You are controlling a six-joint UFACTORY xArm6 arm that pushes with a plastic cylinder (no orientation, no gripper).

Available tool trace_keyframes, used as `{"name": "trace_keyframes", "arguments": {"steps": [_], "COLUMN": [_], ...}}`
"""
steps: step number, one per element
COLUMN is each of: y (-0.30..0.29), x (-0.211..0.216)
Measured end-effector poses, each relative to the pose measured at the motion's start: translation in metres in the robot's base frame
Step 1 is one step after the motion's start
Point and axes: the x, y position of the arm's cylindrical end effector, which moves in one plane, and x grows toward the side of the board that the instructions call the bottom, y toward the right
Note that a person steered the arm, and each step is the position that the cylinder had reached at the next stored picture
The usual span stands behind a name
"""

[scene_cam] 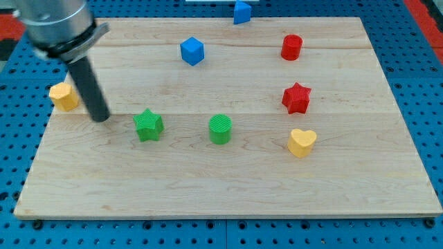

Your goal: Slide the yellow hexagon towards the center right

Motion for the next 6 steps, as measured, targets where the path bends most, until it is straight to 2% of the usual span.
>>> {"name": "trace_keyframes", "arguments": {"steps": [1, 2, 4, 6], "y": [-0.068, -0.084, -0.059, -0.079], "x": [0.012, 0.015, -0.04, -0.081]}}
